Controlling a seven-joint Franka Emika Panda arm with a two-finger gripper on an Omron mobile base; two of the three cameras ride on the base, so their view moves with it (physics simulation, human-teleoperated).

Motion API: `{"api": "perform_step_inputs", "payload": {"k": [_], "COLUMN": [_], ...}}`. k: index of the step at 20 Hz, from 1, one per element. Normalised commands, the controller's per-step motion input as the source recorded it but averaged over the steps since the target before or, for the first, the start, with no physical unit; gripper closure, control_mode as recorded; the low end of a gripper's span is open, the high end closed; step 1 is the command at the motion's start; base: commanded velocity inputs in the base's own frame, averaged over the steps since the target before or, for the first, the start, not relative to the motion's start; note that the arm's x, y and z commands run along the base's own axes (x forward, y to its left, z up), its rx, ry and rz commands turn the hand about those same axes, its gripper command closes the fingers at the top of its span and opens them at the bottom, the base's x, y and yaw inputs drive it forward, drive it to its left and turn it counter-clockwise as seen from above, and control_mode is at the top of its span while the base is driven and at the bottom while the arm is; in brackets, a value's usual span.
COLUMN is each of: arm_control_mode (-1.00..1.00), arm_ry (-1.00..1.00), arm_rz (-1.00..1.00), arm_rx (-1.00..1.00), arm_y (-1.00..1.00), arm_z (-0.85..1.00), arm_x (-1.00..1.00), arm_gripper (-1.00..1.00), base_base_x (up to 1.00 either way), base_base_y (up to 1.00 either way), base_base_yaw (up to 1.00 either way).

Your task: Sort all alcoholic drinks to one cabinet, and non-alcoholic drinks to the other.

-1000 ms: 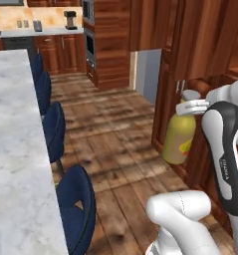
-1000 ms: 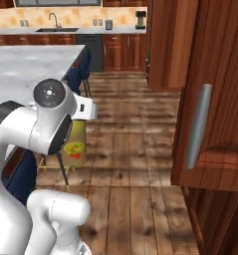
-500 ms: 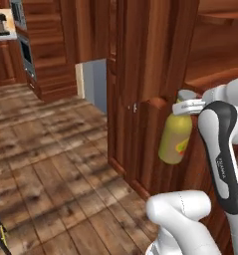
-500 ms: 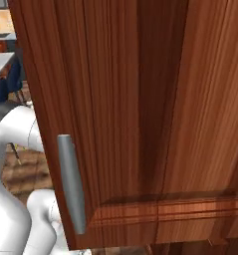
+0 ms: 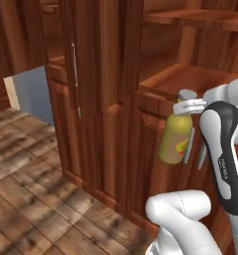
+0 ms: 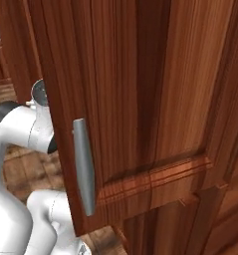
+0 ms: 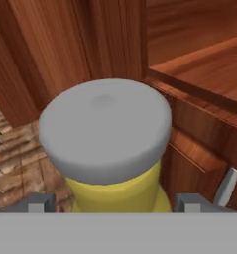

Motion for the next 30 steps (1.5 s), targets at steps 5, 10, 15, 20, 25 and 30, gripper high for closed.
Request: {"api": "perform_step_inputs", "payload": {"k": [5,10,15,20,25,30], "arm_control_mode": [1.00,1.00,1.00,1.00,1.00,1.00], "arm_ry": [0.00,0.00,0.00,0.00,0.00,0.00], "arm_rz": [0.00,0.00,0.00,0.00,0.00,0.00], "arm_rx": [0.00,0.00,0.00,0.00,0.00,0.00], "arm_y": [0.00,0.00,0.00,0.00,0.00,0.00], "arm_z": [0.00,0.00,0.00,0.00,0.00,0.00], "arm_x": [0.00,0.00,0.00,0.00,0.00,0.00], "arm_gripper": [1.00,1.00,1.00,1.00,1.00,1.00], "base_base_x": [0.23,0.43,0.22,0.14,0.33,0.57], "base_base_y": [0.23,0.54,0.62,0.01,0.04,0.11], "base_base_yaw": [-0.57,-0.52,-0.46,-0.48,-0.50,-0.45]}}
